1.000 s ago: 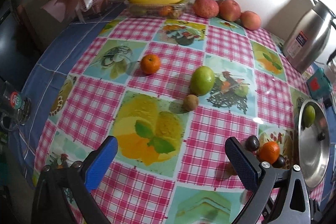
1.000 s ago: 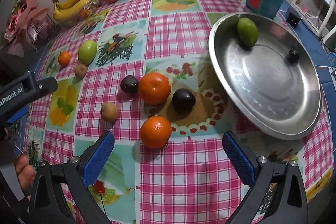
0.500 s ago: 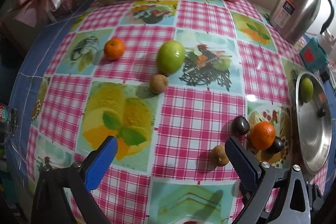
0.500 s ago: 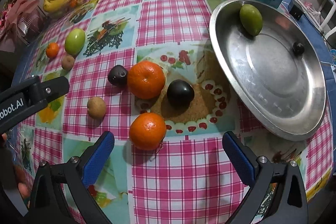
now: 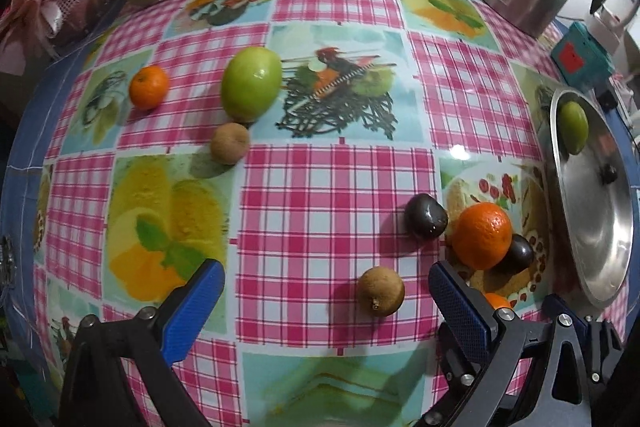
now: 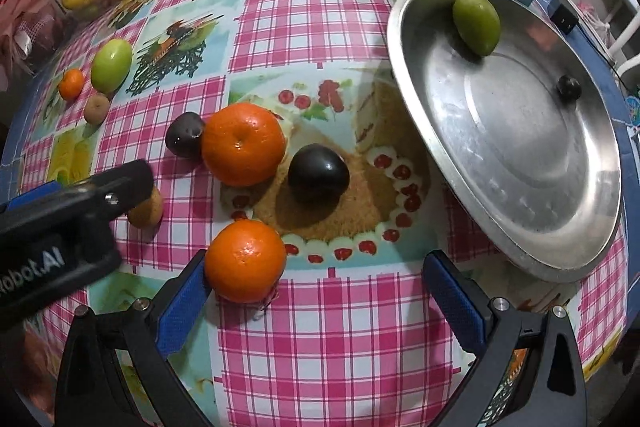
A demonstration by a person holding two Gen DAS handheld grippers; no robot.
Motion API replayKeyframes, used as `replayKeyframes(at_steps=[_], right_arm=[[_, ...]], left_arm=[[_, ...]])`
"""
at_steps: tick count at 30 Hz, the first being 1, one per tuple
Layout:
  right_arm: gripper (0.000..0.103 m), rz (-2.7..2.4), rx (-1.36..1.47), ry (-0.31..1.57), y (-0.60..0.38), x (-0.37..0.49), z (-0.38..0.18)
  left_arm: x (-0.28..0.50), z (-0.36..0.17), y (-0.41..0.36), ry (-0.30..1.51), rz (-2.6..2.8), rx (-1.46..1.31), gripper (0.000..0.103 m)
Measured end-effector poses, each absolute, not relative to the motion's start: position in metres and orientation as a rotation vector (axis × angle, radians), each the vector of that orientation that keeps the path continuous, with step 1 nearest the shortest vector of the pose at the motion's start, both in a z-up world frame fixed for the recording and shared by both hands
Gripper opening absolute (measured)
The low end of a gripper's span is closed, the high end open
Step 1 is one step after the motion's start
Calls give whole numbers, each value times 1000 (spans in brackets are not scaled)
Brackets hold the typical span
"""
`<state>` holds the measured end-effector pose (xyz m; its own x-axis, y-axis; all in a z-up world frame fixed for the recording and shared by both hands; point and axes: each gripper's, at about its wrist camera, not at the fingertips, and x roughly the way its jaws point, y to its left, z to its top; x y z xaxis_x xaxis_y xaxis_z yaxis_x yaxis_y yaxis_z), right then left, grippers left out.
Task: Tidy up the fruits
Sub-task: 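Grasp a mandarin orange with the right tool while the left tool grasps a brown kiwi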
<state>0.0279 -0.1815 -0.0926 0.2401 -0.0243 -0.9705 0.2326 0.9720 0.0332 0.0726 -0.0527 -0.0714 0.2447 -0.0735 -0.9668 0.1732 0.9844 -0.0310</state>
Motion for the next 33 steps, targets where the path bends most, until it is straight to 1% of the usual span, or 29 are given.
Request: replayKeyframes(at_steps=[3,12,28,33], right_arm=[[103,-179,139,1326,-176,30,-96],[103,-186,145,1304,-167,29,-99],[103,-195,140,1261,-173,22,-94],[103,-189,141,1303,-174,27,-95]], left_arm=[[73,-76,-56,1325,-172,99,103],[80,-91,-52,1387,-160,76,102],[81,-92,-53,1390,-141,90,102],[82,-92,-51,1396,-144,80,101]])
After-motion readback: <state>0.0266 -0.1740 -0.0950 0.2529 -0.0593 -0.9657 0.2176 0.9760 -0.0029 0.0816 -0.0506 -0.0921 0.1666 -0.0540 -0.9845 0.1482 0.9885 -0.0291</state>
